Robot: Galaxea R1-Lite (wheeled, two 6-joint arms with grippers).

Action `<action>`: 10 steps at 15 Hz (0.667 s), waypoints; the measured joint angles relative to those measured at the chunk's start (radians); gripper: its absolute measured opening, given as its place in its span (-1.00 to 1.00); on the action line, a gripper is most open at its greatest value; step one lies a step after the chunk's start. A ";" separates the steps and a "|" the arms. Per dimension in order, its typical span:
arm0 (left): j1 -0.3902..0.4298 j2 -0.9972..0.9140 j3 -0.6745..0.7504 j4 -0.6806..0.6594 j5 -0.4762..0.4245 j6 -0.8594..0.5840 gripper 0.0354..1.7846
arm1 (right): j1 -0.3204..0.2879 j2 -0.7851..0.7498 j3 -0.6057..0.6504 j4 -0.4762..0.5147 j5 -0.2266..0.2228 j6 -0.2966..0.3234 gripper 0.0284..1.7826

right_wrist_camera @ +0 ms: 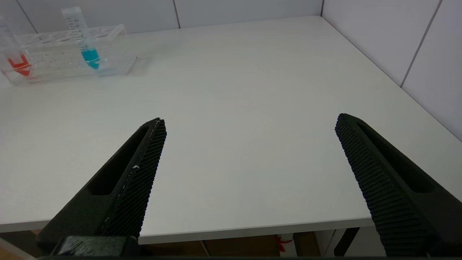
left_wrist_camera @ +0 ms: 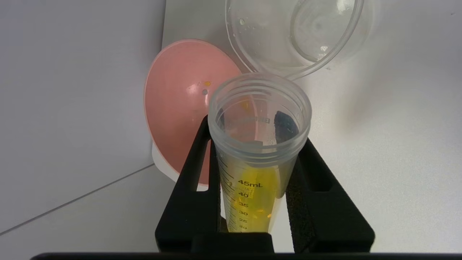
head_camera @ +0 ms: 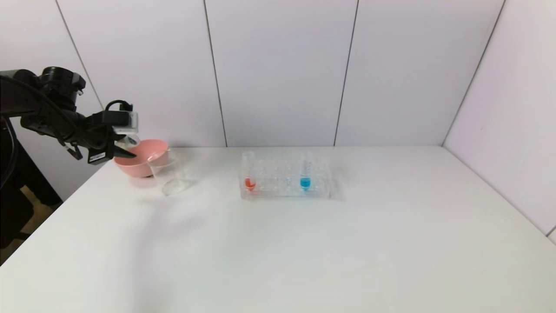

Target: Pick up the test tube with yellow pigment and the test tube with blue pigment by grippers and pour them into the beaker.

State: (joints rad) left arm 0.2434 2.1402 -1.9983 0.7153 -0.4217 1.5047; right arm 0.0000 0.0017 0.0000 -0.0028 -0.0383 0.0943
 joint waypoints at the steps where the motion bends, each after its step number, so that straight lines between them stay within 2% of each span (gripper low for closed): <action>1: -0.006 0.000 0.000 0.000 0.012 -0.002 -0.45 | 0.000 0.000 0.000 0.000 0.000 0.000 0.92; 10: -0.052 0.005 -0.001 -0.074 0.116 0.009 -0.45 | 0.000 0.000 0.000 0.000 0.000 0.000 0.92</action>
State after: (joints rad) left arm 0.1913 2.1451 -1.9989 0.6413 -0.3057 1.5134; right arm 0.0000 0.0017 0.0000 -0.0028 -0.0383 0.0943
